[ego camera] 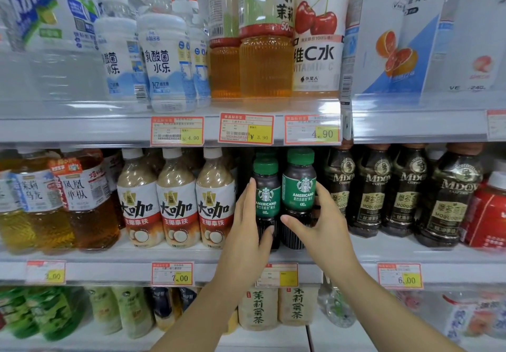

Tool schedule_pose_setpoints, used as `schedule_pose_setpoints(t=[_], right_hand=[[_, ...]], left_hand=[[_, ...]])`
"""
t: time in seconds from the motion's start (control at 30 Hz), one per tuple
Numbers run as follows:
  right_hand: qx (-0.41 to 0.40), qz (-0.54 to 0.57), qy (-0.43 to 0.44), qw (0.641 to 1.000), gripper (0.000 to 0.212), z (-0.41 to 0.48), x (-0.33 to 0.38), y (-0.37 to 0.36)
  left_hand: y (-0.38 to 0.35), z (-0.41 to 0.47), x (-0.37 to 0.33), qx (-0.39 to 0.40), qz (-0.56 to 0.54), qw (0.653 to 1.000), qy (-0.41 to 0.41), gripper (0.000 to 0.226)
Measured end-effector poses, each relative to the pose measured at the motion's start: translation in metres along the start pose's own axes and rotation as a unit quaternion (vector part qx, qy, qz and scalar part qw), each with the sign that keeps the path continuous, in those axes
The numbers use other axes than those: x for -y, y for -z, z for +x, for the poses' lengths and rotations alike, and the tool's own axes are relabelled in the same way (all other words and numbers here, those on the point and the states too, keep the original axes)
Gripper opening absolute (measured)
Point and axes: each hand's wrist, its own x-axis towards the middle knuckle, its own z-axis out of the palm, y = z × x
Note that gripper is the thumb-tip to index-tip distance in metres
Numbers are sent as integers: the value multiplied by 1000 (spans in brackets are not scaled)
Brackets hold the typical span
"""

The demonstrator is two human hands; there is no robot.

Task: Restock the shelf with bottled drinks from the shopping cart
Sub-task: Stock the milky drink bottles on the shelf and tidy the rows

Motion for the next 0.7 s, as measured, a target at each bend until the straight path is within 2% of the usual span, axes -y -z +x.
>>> schedule_pose_setpoints(t=[0.17,0.33,0.7], right_hand=[[4,-22,-16,1000,76,-5,-11,-3],[47,10,-21,999,75,-6,-17,-3],[142,105,12,984,76,5,-11,6]], left_hand=[[0,0,2,3,-17,1000,22,94],[3,2,2,52,-85,994,54,92],[7,4,1,90,-125,987,55,89]])
